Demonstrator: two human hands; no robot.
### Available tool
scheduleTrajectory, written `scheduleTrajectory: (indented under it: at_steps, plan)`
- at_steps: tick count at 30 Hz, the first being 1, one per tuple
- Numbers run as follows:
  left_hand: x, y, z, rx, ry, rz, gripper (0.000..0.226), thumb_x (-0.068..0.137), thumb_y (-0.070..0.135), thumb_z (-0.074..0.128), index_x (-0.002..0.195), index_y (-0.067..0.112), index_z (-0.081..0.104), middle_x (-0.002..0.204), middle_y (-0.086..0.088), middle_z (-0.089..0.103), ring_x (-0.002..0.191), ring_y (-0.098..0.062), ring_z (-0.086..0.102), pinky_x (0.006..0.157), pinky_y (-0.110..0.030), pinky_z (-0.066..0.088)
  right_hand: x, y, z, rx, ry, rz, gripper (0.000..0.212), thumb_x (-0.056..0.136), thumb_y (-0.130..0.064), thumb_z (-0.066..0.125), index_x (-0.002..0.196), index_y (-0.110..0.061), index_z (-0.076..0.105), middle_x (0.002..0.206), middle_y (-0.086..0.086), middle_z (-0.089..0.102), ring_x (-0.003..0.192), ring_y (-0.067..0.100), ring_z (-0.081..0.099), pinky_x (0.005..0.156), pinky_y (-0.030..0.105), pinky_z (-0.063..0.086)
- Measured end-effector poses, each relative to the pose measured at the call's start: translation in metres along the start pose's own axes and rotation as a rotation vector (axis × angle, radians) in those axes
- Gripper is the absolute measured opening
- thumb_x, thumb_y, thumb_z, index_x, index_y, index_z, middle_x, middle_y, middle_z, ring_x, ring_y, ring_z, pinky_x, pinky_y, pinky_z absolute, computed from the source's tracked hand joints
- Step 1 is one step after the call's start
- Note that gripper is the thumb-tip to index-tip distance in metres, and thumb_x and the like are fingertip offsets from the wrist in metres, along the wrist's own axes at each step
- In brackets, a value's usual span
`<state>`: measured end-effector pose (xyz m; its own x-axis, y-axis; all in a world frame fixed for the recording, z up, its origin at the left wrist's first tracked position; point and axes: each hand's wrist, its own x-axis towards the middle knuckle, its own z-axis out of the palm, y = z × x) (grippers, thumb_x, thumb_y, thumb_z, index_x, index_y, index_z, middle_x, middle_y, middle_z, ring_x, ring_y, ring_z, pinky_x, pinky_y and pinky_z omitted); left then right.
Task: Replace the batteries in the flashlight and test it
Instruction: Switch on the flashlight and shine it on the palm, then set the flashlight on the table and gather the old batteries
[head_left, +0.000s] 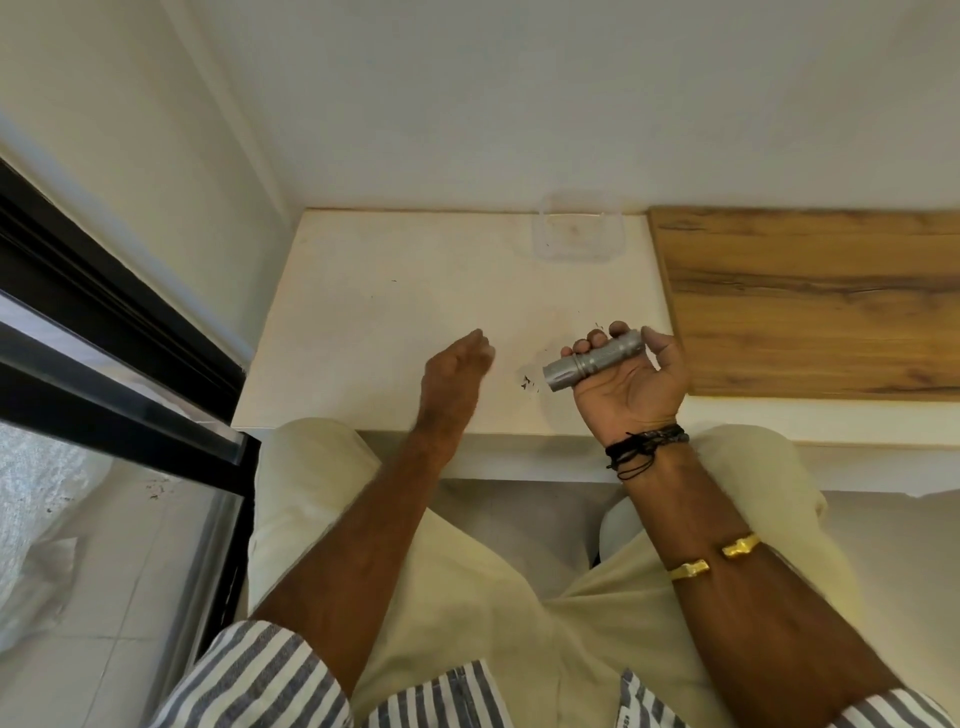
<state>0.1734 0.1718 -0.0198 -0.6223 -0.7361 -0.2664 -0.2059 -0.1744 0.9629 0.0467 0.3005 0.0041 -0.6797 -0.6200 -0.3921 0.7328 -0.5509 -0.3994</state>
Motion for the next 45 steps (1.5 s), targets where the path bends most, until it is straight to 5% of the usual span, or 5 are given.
scheduleTrajectory:
  at_steps: [4, 9, 17, 24, 45]
  plan:
    - [-0.007, -0.012, 0.008, 0.374, -0.024, 0.272, 0.042, 0.089, 0.029, 0.074, 0.128, 0.017, 0.066, 0.123, 0.001, 0.070, 0.105, -0.007, 0.068, 0.086, -0.016, 0.055, 0.004, 0.010, 0.003, -0.360, 0.047, -0.103, 0.013, 0.101, -0.006, 0.048, 0.103, -0.006, 0.060, 0.091, 0.011, 0.061, 0.087, 0.023, 0.061, 0.091, 0.036, 0.050]
    - [-0.003, -0.019, 0.010, 0.379, -0.044, 0.357, 0.041, 0.083, 0.032, 0.080, 0.120, 0.019, 0.070, 0.115, 0.004, 0.072, 0.098, -0.006, 0.068, 0.082, -0.022, 0.058, 0.002, 0.030, 0.001, -0.819, -0.037, -0.158, 0.033, 0.098, -0.011, 0.062, 0.131, -0.012, 0.061, 0.136, 0.010, 0.064, 0.130, 0.022, 0.057, 0.106, 0.037, 0.048]
    - [0.015, -0.011, 0.004, 0.261, 0.014, 0.443, 0.020, 0.085, 0.027, 0.077, 0.105, 0.024, 0.075, 0.094, 0.012, 0.074, 0.084, -0.006, 0.072, 0.077, -0.020, 0.058, 0.015, 0.052, 0.015, -0.972, -0.162, -0.135, 0.048, 0.099, -0.018, 0.063, 0.145, -0.023, 0.052, 0.141, -0.002, 0.062, 0.122, 0.004, 0.061, 0.080, 0.012, 0.054]
    - [0.058, 0.004, -0.013, 0.247, 0.089, 0.432, 0.025, 0.084, 0.023, 0.078, 0.109, 0.025, 0.075, 0.095, 0.021, 0.072, 0.086, 0.001, 0.070, 0.074, -0.010, 0.053, 0.051, 0.054, 0.042, -1.188, -0.110, -0.332, 0.031, 0.090, -0.013, 0.073, 0.121, -0.016, 0.073, 0.114, -0.002, 0.076, 0.109, 0.012, 0.070, 0.103, 0.042, 0.055]
    - [0.270, 0.050, -0.037, 0.286, 0.156, 0.471, 0.019, 0.081, 0.019, 0.078, 0.100, 0.018, 0.080, 0.089, 0.010, 0.078, 0.083, 0.001, 0.072, 0.071, -0.007, 0.051, 0.254, 0.069, 0.122, -1.375, -0.203, -0.593, 0.032, 0.082, -0.012, 0.080, 0.114, -0.015, 0.077, 0.104, -0.007, 0.078, 0.097, 0.001, 0.072, 0.091, 0.022, 0.057]
